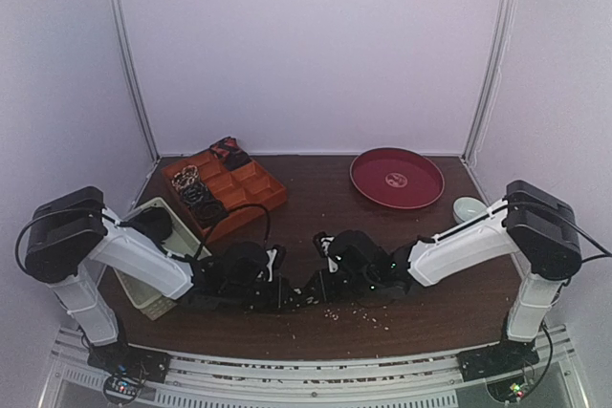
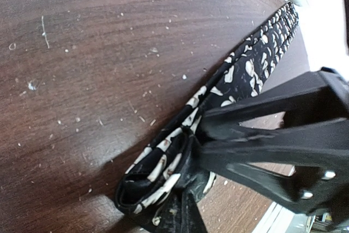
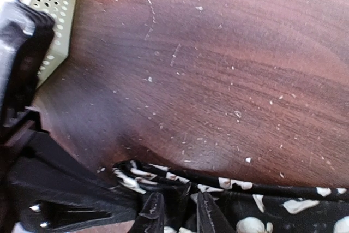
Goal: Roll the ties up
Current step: Roll the tie at the center of the board.
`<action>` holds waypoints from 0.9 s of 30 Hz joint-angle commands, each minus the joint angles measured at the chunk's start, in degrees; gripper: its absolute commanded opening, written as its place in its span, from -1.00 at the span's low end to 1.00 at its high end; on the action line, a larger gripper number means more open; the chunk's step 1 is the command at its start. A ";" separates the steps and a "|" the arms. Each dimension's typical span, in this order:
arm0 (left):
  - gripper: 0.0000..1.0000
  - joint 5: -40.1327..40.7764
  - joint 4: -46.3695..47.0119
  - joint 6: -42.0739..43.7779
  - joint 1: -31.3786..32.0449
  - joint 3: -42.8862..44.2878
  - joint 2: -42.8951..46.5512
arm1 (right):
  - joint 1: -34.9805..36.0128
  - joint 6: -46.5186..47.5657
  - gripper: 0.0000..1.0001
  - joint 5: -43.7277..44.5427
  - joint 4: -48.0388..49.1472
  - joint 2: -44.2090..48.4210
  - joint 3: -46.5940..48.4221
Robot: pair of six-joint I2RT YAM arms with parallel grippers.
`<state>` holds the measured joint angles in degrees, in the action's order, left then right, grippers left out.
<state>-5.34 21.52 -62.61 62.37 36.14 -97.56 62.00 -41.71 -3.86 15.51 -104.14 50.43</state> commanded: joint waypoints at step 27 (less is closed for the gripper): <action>-0.98 6.31 -11.69 -2.97 0.27 -1.16 4.39 | 0.00 -0.21 -0.71 -2.08 -2.85 -2.91 1.07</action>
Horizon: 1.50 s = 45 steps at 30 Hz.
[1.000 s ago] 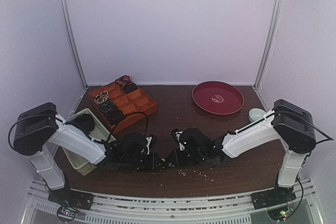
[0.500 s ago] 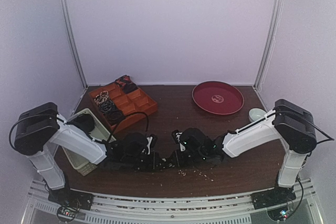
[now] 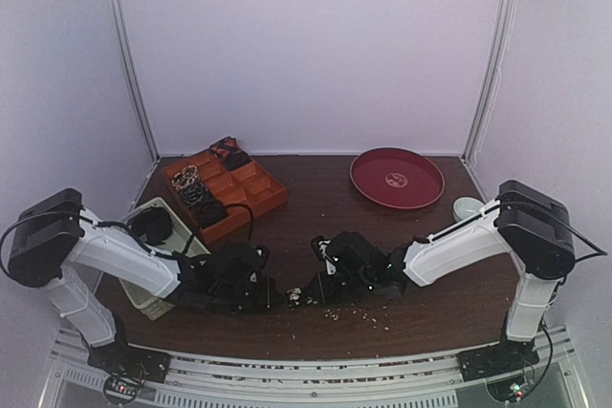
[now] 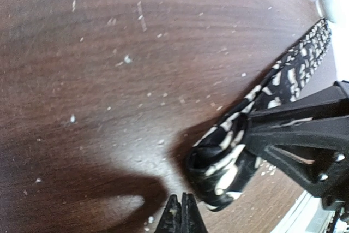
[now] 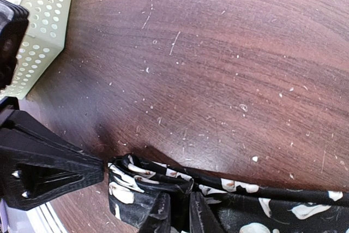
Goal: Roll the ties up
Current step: Roll the tie at the center of the board.
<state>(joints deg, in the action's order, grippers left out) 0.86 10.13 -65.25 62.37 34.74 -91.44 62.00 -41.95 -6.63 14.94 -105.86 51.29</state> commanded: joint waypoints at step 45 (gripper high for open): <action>-1.00 0.63 -4.14 -1.96 0.14 -0.09 1.92 | -0.77 -6.04 -0.78 -7.57 8.01 -3.63 -2.28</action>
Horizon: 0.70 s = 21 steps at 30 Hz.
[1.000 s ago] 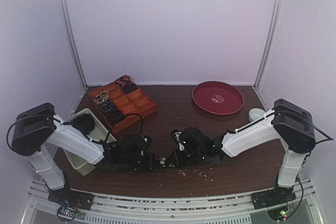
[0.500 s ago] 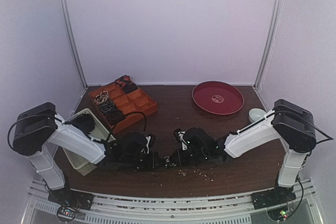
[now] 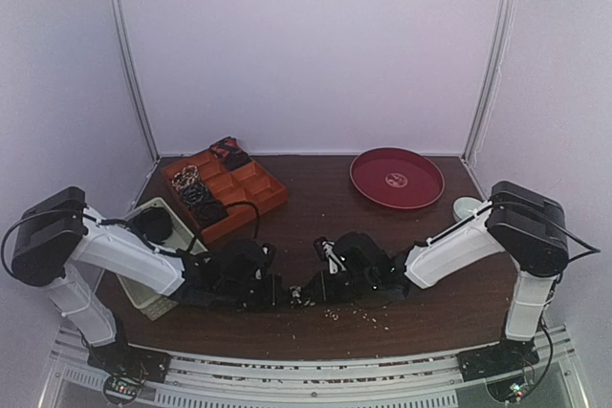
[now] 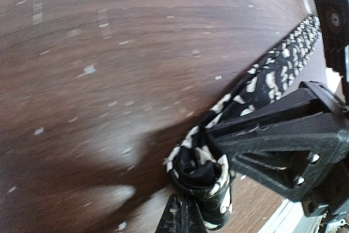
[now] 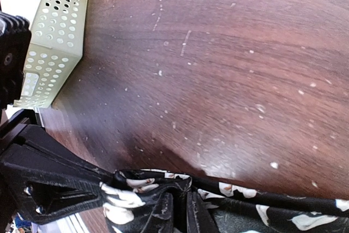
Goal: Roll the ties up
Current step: Roll the tie at the center of the board.
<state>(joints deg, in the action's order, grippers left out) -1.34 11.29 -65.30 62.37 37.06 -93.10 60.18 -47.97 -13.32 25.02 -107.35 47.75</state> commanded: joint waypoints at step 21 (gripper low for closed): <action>-1.00 3.00 6.20 1.04 3.29 -1.65 -1.18 | 1.32 4.66 -0.70 2.84 -4.73 0.32 0.76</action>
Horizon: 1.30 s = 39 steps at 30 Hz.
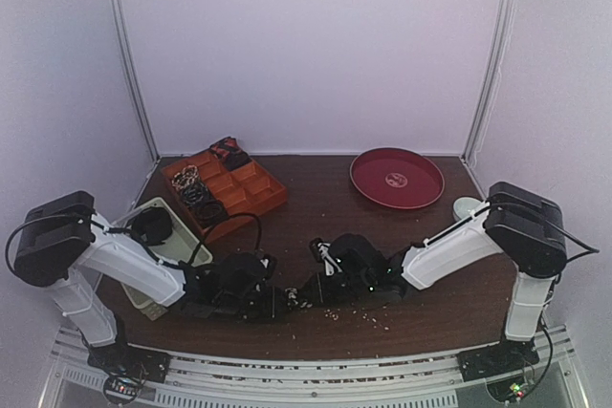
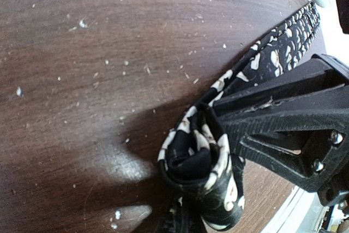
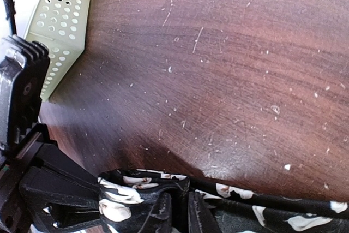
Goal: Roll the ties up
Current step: Roll the tie at the center of the board.
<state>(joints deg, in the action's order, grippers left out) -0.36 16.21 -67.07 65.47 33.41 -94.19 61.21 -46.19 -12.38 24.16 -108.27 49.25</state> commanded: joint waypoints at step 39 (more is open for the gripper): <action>-0.88 0.74 -6.74 7.83 0.09 12.68 -4.69 | -1.87 3.97 -0.85 7.98 0.62 6.26 -7.08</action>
<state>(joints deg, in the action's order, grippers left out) 0.84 9.72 -60.42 65.47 44.42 -98.21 59.81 -43.11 -6.33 25.85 -104.07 43.33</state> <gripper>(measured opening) 0.051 0.075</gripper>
